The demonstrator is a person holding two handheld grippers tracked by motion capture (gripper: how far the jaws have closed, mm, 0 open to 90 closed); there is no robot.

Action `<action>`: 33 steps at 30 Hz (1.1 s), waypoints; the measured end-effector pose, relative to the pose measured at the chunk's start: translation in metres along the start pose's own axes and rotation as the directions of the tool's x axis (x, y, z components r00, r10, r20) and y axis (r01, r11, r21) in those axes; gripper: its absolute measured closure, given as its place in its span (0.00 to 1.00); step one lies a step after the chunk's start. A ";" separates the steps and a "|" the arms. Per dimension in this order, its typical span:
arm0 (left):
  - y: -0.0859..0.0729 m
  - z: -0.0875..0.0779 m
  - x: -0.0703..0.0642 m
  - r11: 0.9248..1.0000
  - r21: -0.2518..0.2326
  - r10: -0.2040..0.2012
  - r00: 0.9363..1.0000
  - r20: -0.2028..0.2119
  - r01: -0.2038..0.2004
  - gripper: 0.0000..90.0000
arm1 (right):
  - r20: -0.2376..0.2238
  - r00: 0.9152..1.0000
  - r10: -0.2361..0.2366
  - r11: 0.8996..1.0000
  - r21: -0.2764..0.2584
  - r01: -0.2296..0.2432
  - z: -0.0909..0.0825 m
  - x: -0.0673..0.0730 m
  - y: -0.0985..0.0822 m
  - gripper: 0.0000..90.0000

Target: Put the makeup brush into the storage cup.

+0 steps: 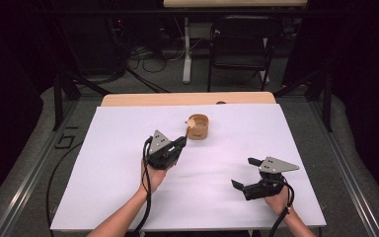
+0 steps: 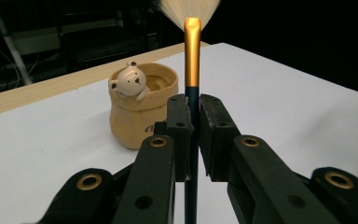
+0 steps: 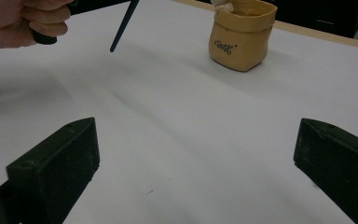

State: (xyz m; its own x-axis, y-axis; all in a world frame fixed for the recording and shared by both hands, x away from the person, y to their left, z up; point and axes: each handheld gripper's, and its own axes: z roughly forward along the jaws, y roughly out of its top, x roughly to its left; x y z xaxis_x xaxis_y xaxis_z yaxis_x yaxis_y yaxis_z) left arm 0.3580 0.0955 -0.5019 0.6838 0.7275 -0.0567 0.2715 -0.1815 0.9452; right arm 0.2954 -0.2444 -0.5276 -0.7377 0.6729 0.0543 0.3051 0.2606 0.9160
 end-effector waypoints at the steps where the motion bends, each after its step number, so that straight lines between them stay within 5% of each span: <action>1: -0.001 0.000 -0.001 1.000 -0.010 0.006 1.000 0.006 -0.006 0.92 | 0.001 1.000 0.001 1.000 0.001 -0.001 0.000 0.000 0.000 0.00; 18: -0.006 0.004 -0.010 0.998 -0.060 0.029 0.999 0.026 -0.027 0.92 | -0.030 0.999 0.012 1.000 0.004 -0.012 0.005 0.000 0.005 0.00; 33: -0.009 0.010 -0.024 0.996 -0.064 0.061 0.997 0.054 -0.057 0.93 | -0.048 0.998 0.043 0.997 -0.062 -0.046 0.022 -0.008 0.028 0.00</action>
State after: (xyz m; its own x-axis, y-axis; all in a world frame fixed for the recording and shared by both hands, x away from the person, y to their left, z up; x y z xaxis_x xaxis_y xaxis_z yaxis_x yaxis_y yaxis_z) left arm 0.3463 0.0734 -0.5118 0.7348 0.6781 -0.0166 0.1883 -0.1804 0.9654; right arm 0.3229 -0.2271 -0.5109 -0.7519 0.6496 0.1126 0.3005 0.1857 0.9355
